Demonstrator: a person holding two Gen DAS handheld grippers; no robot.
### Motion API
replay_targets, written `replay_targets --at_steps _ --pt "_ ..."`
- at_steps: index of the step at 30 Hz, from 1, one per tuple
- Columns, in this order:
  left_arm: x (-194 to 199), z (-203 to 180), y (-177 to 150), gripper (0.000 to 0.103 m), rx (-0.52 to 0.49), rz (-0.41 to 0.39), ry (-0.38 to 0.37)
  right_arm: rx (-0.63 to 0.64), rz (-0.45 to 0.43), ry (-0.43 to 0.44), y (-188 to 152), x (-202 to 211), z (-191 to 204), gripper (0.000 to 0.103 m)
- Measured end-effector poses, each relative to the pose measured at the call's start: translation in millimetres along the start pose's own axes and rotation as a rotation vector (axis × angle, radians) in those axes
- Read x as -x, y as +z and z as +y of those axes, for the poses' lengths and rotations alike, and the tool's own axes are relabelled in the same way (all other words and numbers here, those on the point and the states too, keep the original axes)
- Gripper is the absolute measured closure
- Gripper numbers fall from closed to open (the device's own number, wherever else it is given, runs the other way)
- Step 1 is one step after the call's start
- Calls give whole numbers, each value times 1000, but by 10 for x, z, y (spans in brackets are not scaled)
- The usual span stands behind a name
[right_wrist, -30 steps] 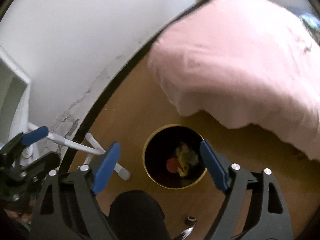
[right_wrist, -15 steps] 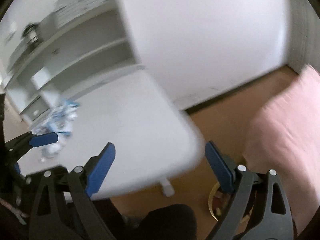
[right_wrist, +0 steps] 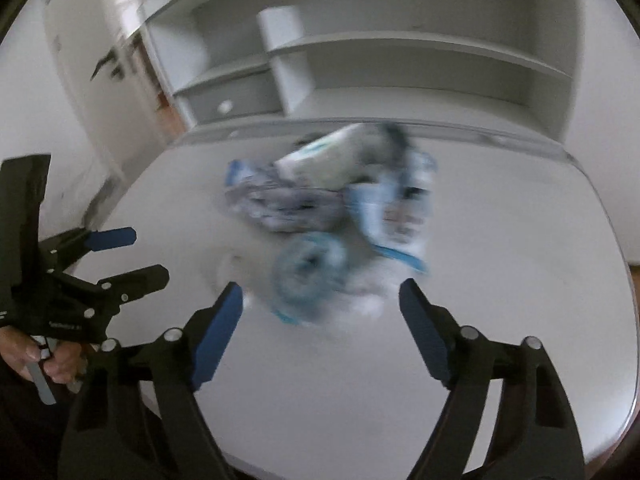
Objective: Collect trash
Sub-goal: 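Return to the desk and grasp the blue-trimmed white bag with the right gripper, then grasp the white plastic ring with the left gripper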
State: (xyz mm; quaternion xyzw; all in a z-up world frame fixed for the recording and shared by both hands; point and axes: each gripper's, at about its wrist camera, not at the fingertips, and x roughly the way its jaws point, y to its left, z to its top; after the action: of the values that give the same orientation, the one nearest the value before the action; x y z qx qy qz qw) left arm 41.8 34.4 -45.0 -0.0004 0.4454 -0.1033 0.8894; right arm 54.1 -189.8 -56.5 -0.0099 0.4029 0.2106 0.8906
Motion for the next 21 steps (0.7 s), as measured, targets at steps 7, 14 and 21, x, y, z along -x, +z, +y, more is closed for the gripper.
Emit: replay_targets --at_steps 7,14,21 --pt "-41 65 -90 7 14 15 0 141 77 -111 130 -498 313 51" --pt "-239 -31 5 7 -5 32 -27 155 55 -91 179 -424 335 83" --pt "-489 -436 167 7 -73 47 -35 35 -46 2 275 -1 114 83"
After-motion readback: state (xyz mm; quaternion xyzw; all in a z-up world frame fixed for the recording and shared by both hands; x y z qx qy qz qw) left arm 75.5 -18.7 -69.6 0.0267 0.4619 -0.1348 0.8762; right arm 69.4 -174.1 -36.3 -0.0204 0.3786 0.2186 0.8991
